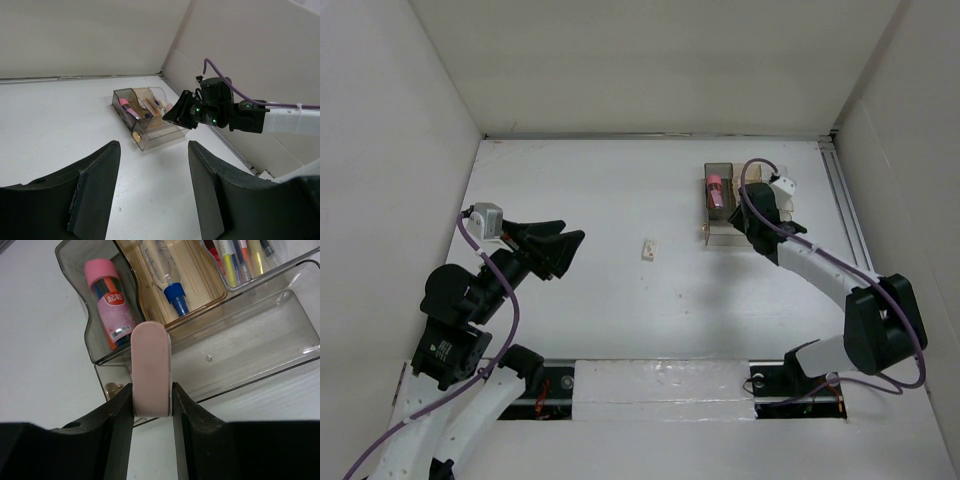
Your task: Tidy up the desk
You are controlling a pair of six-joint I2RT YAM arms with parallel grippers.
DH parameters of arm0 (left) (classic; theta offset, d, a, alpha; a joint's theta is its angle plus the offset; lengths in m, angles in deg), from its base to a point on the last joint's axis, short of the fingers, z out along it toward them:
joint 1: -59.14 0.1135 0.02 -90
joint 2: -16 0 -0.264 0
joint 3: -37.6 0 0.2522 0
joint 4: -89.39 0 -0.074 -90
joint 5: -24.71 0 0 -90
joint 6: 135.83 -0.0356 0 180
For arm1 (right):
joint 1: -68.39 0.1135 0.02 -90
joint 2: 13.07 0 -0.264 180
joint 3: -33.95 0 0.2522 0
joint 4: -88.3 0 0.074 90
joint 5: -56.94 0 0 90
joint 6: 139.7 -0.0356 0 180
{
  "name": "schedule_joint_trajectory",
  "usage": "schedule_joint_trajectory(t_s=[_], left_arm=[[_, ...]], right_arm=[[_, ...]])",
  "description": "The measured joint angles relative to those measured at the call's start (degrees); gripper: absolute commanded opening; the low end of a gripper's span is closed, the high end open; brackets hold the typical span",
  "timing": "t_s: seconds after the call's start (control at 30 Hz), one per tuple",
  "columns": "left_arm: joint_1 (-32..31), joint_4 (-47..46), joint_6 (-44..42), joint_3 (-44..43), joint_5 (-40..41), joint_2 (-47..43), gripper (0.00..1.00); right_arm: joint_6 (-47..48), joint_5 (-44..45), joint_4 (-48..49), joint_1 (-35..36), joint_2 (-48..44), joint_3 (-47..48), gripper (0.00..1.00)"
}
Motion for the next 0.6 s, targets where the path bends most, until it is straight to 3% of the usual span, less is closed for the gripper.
schedule_joint_trajectory(t_s=[0.03, 0.17, 0.43, 0.5, 0.53, 0.57, 0.6], left_arm=[[0.0, 0.0, 0.0, 0.0, 0.0, 0.0, 0.52], [0.0, 0.0, 0.0, 0.0, 0.0, 0.0, 0.52], [0.0, 0.0, 0.0, 0.0, -0.1, 0.0, 0.52], [0.0, 0.0, 0.0, 0.0, -0.2, 0.0, 0.52], [0.0, 0.0, 0.0, 0.0, -0.2, 0.0, 0.52], [0.0, 0.0, 0.0, 0.0, -0.2, 0.0, 0.53], [0.0, 0.0, 0.0, 0.0, -0.2, 0.0, 0.52]], right_arm=[[0.0, -0.5, -0.1, -0.4, 0.0, 0.0, 0.20], [0.0, -1.6, -0.5, -1.3, 0.0, 0.0, 0.39], [0.1, -1.9, -1.0, -1.6, -0.8, -0.1, 0.57], [0.3, -1.8, -1.0, -1.1, -1.5, -0.2, 0.52], [0.5, -1.7, -1.0, -0.4, -2.0, -0.2, 0.42], [0.8, -1.6, -0.9, 0.8, -2.6, -0.2, 0.14], [1.2, -1.8, -0.6, 2.3, -3.2, -0.3, 0.06]])
